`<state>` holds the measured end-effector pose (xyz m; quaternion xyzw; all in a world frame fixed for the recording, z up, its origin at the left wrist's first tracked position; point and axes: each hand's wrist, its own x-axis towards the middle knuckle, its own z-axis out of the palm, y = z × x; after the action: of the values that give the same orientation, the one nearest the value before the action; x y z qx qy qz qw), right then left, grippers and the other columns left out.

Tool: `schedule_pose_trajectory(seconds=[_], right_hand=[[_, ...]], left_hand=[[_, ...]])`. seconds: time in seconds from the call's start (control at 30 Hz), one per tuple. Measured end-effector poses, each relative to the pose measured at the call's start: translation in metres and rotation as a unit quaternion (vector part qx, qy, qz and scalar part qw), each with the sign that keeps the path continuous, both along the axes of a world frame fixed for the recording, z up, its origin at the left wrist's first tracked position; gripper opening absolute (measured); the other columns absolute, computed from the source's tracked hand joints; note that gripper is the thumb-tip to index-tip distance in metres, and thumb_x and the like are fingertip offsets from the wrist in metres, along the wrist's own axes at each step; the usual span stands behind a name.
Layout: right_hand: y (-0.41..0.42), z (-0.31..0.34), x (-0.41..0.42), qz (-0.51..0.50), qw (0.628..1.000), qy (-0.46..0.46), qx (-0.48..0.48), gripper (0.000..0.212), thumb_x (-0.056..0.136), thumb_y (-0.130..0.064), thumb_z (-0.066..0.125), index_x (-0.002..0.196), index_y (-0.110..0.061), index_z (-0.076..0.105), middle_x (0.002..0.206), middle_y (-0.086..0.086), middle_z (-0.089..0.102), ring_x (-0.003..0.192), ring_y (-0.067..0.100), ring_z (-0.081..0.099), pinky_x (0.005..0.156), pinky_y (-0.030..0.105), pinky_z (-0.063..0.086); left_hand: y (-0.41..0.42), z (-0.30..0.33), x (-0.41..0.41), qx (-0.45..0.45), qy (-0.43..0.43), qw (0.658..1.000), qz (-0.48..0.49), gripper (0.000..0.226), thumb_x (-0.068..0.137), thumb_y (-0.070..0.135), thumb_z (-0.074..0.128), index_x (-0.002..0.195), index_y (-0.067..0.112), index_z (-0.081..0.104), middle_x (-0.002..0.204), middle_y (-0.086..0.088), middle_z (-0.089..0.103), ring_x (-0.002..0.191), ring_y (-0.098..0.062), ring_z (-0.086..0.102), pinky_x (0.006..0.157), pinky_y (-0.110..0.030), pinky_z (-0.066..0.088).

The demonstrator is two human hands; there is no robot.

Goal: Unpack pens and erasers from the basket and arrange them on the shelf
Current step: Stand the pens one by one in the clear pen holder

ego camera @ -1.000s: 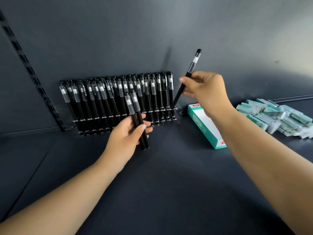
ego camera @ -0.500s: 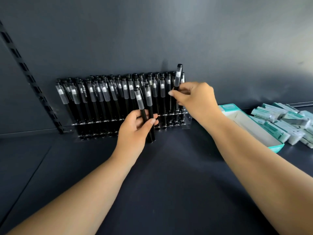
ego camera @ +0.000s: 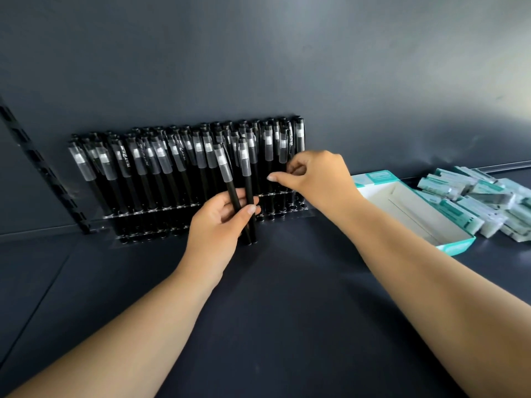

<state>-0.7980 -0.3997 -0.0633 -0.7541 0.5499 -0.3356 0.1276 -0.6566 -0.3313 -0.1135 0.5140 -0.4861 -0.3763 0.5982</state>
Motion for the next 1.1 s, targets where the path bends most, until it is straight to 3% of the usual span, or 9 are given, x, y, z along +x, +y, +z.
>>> schedule_pose_trajectory(seconds=[0.13,0.27,0.43,0.53,0.6,0.77,0.93,1.0,1.1], right_hand=[[0.006,0.015,-0.004,0.013,0.999,0.022,0.019,0.039,0.073,-0.048,0.070,0.091,-0.013,0.068,0.089,0.003,0.070,0.088,0.014,0.061,0.080,0.026,0.048],[0.016,0.046,-0.016,0.057,0.997,-0.047,0.002,0.030,0.075,-0.039,0.071,0.081,-0.010,0.070,0.074,0.006,0.069,0.071,0.014,0.062,0.076,0.027,0.051],[0.031,0.056,-0.016,0.225,0.952,-0.135,0.157,0.002,0.077,-0.018,0.069,0.078,-0.018,0.068,0.071,0.000,0.067,0.066,0.001,0.063,0.075,0.019,0.055],[0.031,0.051,-0.013,0.251,0.941,-0.101,0.202,0.010,0.081,-0.016,0.066,0.076,-0.007,0.067,0.069,0.000,0.064,0.067,0.001,0.062,0.079,0.022,0.055],[0.031,0.050,-0.012,0.248,0.943,-0.092,0.201,0.018,0.081,-0.014,0.066,0.077,0.003,0.063,0.066,0.001,0.061,0.064,0.000,0.061,0.079,0.022,0.054],[0.026,0.056,-0.018,0.192,0.950,-0.171,0.177,0.012,0.077,-0.021,0.069,0.071,-0.014,0.061,0.064,-0.002,0.067,0.060,0.002,0.065,0.070,0.017,0.055],[0.015,0.062,-0.031,0.078,0.973,-0.213,0.046,0.022,0.075,-0.028,0.073,0.069,-0.013,0.057,0.048,-0.006,0.062,0.052,0.004,0.061,0.066,0.020,0.056],[0.010,0.059,-0.032,0.033,0.979,-0.201,-0.008,0.027,0.073,-0.032,0.074,0.065,-0.015,0.055,0.047,-0.006,0.062,0.057,0.008,0.063,0.073,0.028,0.056],[0.005,0.051,-0.028,0.003,0.985,-0.168,-0.040,0.030,0.074,-0.035,0.073,0.060,-0.022,0.050,0.041,-0.017,0.057,0.052,0.001,0.058,0.068,0.022,0.051]], left_hand=[[0.004,0.003,-0.002,-0.017,0.013,1.000,-0.004,0.023,0.087,0.010,0.058,0.093,0.032,0.061,0.086,0.020,0.071,0.090,-0.002,0.066,0.082,-0.027,0.049],[0.009,0.007,-0.006,-0.029,0.026,0.999,-0.031,0.024,0.087,0.006,0.056,0.091,0.029,0.062,0.083,0.017,0.072,0.085,-0.002,0.067,0.085,-0.032,0.052],[0.014,0.009,-0.012,-0.035,0.055,0.995,-0.071,0.026,0.084,0.005,0.056,0.088,0.028,0.065,0.085,0.011,0.073,0.083,-0.009,0.069,0.084,-0.037,0.054],[0.016,0.010,-0.015,-0.040,0.063,0.993,-0.094,0.026,0.082,0.006,0.057,0.088,0.029,0.066,0.087,0.010,0.073,0.083,-0.011,0.069,0.082,-0.035,0.055],[0.017,0.009,-0.015,-0.040,0.067,0.991,-0.104,0.026,0.081,0.007,0.057,0.089,0.030,0.066,0.087,0.010,0.073,0.083,-0.011,0.069,0.080,-0.032,0.056],[0.013,0.007,-0.013,-0.044,0.083,0.993,-0.078,0.024,0.086,0.007,0.053,0.096,0.026,0.061,0.077,0.009,0.072,0.075,-0.006,0.067,0.074,-0.025,0.056],[0.005,0.005,-0.006,-0.049,0.052,0.997,-0.018,0.025,0.096,0.013,0.042,0.100,0.033,0.056,0.050,0.013,0.041,0.049,-0.002,0.039,0.055,-0.019,0.042],[0.005,0.006,-0.006,-0.045,0.063,0.997,-0.015,0.024,0.098,0.018,0.036,0.100,0.033,0.055,0.052,0.012,0.040,0.050,-0.002,0.036,0.057,-0.022,0.034],[0.006,0.003,-0.008,-0.056,0.025,0.998,-0.022,0.027,0.099,0.020,0.031,0.100,0.037,0.053,0.054,0.014,0.046,0.053,-0.001,0.041,0.066,-0.026,0.035]])
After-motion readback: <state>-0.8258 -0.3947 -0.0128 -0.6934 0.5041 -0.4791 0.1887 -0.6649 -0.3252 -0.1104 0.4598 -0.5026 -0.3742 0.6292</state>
